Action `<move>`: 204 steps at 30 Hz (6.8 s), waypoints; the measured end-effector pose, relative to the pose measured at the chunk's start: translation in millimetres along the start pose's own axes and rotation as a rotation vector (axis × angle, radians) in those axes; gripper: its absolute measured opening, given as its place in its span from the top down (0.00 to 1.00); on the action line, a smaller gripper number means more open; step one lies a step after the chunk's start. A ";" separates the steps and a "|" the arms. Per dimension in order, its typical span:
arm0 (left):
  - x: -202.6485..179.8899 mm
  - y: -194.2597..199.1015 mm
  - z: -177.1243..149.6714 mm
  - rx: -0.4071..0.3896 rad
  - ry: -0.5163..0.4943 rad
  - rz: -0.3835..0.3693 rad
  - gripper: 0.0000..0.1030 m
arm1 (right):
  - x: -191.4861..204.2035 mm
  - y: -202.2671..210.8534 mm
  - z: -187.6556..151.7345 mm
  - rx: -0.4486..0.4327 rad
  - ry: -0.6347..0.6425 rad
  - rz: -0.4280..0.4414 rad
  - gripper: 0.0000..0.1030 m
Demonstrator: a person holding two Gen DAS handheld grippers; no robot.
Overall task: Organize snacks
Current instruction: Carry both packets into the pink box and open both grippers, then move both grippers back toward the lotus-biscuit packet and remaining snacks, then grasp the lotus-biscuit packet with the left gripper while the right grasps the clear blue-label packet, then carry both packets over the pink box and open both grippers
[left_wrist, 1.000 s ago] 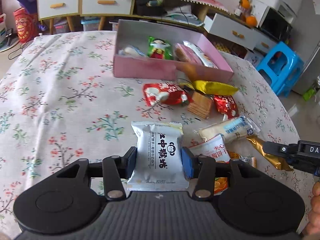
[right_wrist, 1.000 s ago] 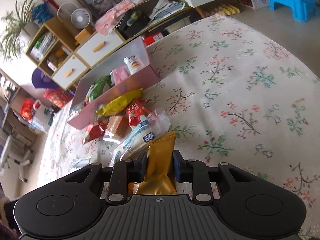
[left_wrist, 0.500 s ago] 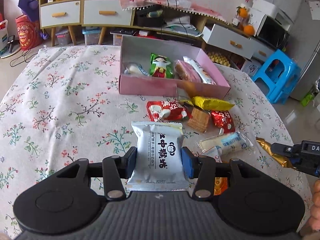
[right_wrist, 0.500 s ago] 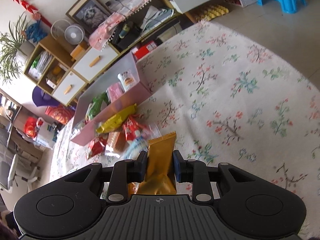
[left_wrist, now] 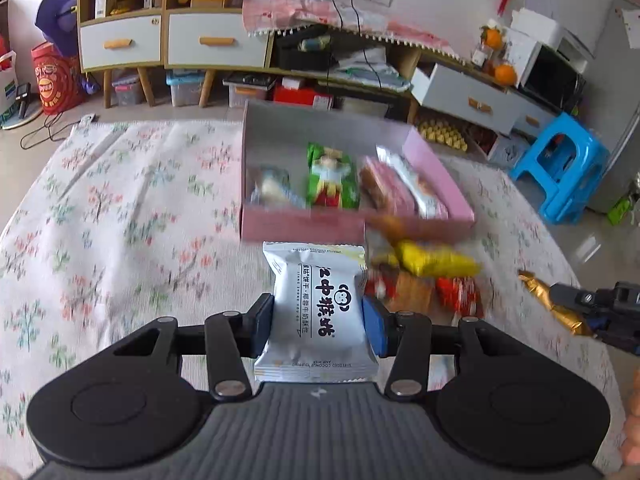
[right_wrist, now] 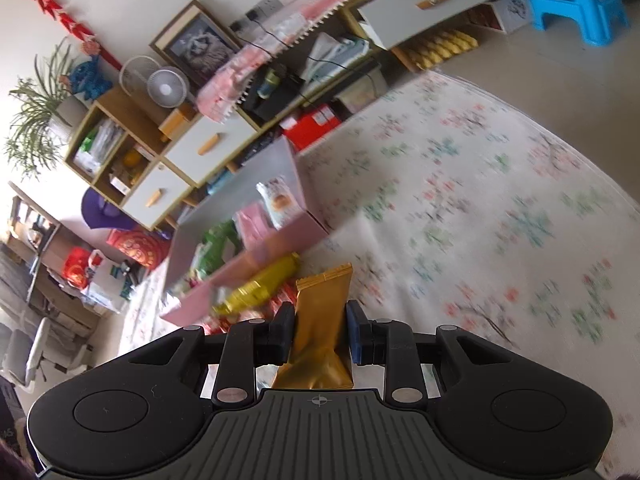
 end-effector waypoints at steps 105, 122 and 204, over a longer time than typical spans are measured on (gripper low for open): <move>-66.1 -25.9 -89.8 0.132 -0.191 -0.027 0.55 | -23.7 6.0 -51.3 0.147 -0.123 0.011 0.57; -5.8 8.4 -69.0 0.035 -0.001 -0.028 0.58 | 9.0 -43.0 -61.3 0.188 -0.148 -0.003 0.57; 6.2 -13.6 20.3 -0.092 0.014 -0.102 0.58 | 29.6 -74.4 23.7 -0.025 0.829 0.028 0.27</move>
Point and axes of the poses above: each gripper's, at about its wrist camera, not at the fingertips, and y roughly against the way its jaws point, x to its left, z to its top, the point moved 6 cm from there along -y, roughly the way its jaws point, and after that the axes turned 8 degrees about -z, right-handed, at the moved point
